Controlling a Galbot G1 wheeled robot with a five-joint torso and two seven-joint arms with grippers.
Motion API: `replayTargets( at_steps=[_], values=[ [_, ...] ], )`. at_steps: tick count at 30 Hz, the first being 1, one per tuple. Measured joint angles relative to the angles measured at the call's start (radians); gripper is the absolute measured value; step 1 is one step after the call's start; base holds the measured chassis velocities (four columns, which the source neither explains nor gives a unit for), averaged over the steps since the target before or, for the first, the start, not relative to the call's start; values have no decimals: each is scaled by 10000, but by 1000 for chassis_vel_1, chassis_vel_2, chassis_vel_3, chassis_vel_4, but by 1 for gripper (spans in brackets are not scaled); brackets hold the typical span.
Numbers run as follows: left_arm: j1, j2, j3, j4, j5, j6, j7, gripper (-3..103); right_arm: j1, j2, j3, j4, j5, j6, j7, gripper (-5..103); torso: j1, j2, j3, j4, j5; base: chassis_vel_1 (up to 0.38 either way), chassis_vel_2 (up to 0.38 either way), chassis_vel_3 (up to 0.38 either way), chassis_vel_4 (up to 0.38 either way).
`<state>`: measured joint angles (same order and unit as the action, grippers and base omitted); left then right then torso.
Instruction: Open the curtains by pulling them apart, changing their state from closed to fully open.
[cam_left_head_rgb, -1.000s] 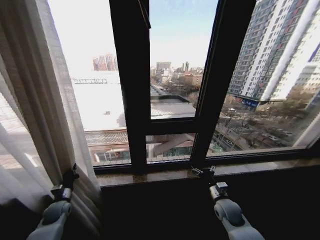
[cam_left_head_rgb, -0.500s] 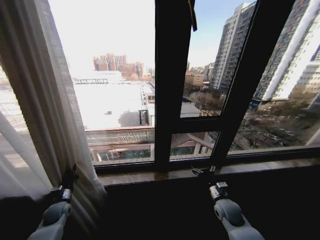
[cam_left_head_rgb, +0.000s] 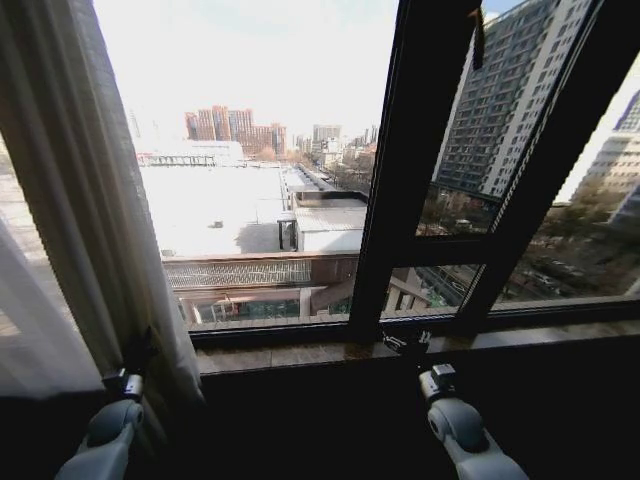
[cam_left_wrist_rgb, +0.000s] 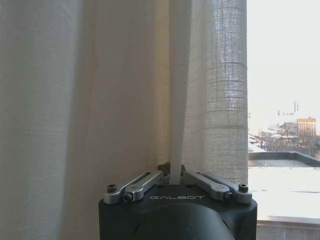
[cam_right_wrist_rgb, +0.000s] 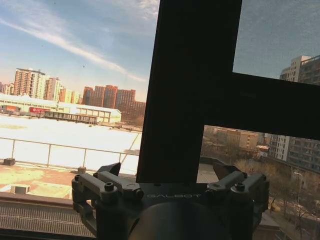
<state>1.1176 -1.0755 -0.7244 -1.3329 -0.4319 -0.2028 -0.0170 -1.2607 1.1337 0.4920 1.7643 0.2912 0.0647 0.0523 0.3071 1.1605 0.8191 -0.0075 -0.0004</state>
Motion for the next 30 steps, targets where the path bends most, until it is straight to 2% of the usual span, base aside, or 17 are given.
replayTargets(
  at_steps=[4,12,24,30],
  values=[
    [-24,-5,14,42,8,7,0,0,0,-3,3,-1,0,0,1,100,0,-1,1,-5,11,0,0,0,0],
    [-4,13,0,66,10,-11,2,0,0,-4,4,-1,0,0,2,100,-1,-1,0,2,0,21,-7,-19,-1],
    [69,49,-33,21,-6,-81,2,0,0,0,0,0,0,0,2,100,-3,1,-2,1,6,195,139,-206,-142],
    [-22,165,-47,163,-39,-104,-169,0,0,1,-1,0,0,0,0,100,-3,0,-2,3,1,62,81,-70,-50]
  ],
)
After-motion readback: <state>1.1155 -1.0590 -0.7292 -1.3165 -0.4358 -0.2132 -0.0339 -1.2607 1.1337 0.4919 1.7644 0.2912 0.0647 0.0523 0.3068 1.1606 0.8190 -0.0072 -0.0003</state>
